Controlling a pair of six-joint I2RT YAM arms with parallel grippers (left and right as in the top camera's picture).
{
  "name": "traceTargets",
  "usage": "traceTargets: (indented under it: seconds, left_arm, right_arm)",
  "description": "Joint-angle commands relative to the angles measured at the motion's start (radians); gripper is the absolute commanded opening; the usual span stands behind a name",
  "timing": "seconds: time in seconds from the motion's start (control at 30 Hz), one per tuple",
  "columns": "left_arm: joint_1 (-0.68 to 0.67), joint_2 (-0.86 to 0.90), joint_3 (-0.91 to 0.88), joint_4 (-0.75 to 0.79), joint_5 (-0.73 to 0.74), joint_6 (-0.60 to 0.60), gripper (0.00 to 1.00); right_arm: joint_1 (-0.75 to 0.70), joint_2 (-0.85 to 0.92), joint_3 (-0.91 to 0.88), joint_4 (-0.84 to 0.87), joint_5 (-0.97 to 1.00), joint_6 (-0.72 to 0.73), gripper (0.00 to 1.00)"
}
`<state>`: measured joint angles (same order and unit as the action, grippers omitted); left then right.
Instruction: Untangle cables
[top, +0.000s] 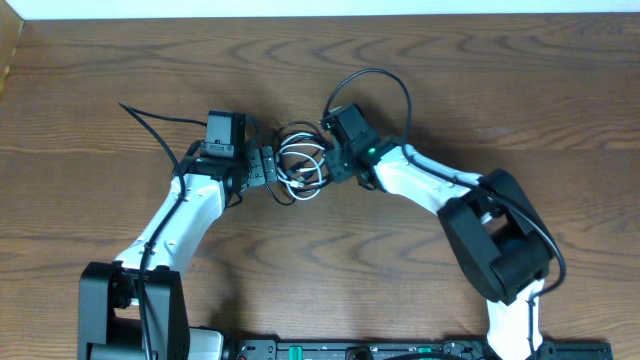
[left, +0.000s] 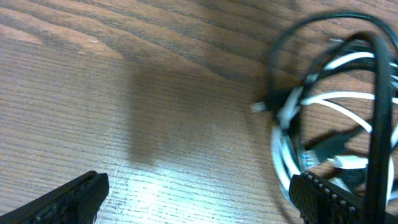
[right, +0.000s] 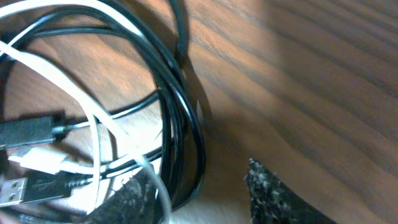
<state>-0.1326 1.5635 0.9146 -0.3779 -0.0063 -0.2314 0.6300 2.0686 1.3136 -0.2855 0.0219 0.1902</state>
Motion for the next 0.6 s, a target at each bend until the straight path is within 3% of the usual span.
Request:
traceTargets:
  seconds: [0.0,0.13,0.33,0.57]
  left_arm:
    - [0.002,0.010,-0.013,-0.002,-0.013,0.006,0.98]
    - [0.002,0.010,-0.013,-0.002,-0.013,0.006,0.98]
    - [0.002,0.009,-0.013,-0.002,-0.013,0.006,0.98]
    - [0.002,0.010,-0.013,-0.002,-0.013,0.006,0.98]
  right_arm:
    - [-0.007,-0.079,0.000,-0.085,0.047,-0.011,0.47]
    - [-0.021,-0.083,0.000,-0.157,0.047,-0.058,0.52]
    - [-0.047,-0.083,0.003,-0.127,0.047,-0.068,0.63]
    - [-0.069,-0.083,0.003,-0.114,0.019,-0.068,0.66]
